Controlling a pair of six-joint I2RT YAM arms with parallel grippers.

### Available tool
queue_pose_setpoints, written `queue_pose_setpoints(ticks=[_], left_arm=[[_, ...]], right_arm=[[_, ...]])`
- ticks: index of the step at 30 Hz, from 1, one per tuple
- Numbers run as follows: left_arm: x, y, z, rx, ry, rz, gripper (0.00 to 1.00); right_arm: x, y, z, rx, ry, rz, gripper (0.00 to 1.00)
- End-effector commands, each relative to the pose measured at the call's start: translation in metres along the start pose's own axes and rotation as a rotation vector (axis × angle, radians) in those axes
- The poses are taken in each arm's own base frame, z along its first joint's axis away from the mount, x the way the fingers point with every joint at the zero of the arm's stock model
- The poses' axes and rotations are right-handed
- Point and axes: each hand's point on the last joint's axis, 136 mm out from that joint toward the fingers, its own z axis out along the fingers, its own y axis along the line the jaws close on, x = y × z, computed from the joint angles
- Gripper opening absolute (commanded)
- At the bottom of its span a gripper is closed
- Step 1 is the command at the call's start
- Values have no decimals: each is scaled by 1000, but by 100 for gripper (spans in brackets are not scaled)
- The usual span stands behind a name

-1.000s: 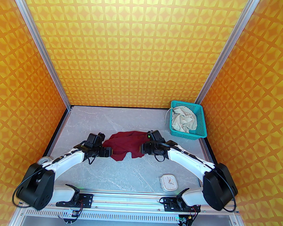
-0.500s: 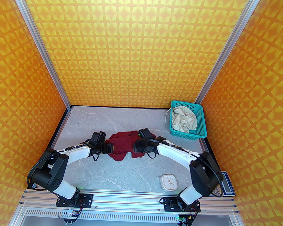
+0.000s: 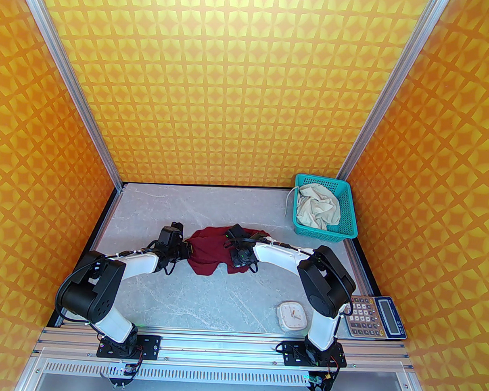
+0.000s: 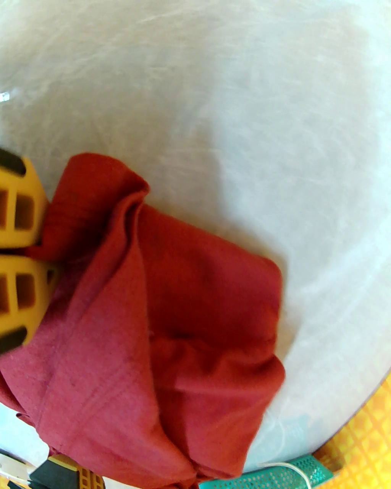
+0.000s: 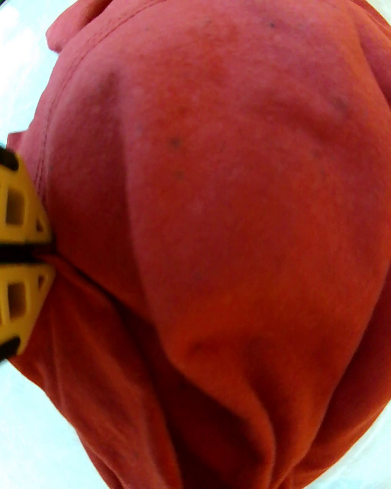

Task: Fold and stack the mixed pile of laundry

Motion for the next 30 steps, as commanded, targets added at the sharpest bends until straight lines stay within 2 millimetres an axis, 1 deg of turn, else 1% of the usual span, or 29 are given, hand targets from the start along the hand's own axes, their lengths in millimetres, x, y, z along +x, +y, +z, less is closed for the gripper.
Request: queue_pose_setpoints(ticks=[1, 3, 6, 10, 13, 16, 19, 21, 22, 24, 25, 27, 28, 30], left_arm=[[-24, -20, -9, 92, -124, 15, 0], [-33, -24, -17, 106, -176, 23, 0], [-44, -23, -29, 90, -244, 28, 0], [-59, -27, -52, 93, -337, 45, 0], [-70, -29, -73, 95, -410, 55, 0], [-82, -37, -96, 104, -468, 80, 0], [-99, -52, -128, 125, -526, 124, 0], [-117, -72, -168, 158, -610, 187, 0], [-123, -80, -186, 168, -645, 220, 0], [-137, -101, -226, 187, -722, 313, 0], [-142, -110, -245, 194, -754, 356, 0], [-152, -130, -285, 216, -816, 450, 0], [-155, -139, -302, 228, -838, 491, 0], [-160, -162, -343, 269, -892, 593, 0]], right_arm=[[-7, -12, -24, 34, -57, 13, 0], [-14, -13, -38, 21, -98, 27, 0], [-24, -15, -58, -18, -156, 62, 0], [-36, -19, -87, -78, -249, 115, 0], [-47, -24, -112, -118, -335, 152, 0], [-57, -31, -138, -153, -422, 178, 0], [-68, -42, -174, -153, -527, 190, 0], [-79, -50, -209, -151, -623, 190, 0], [-83, -54, -227, -148, -667, 192, 0], [-92, -63, -267, -142, -761, 189, 0], [-95, -66, -283, -141, -800, 187, 0], [-103, -75, -331, -143, -907, 188, 0], [-105, -77, -344, -144, -936, 186, 0], [-106, -84, -384, -144, -1017, 186, 0]])
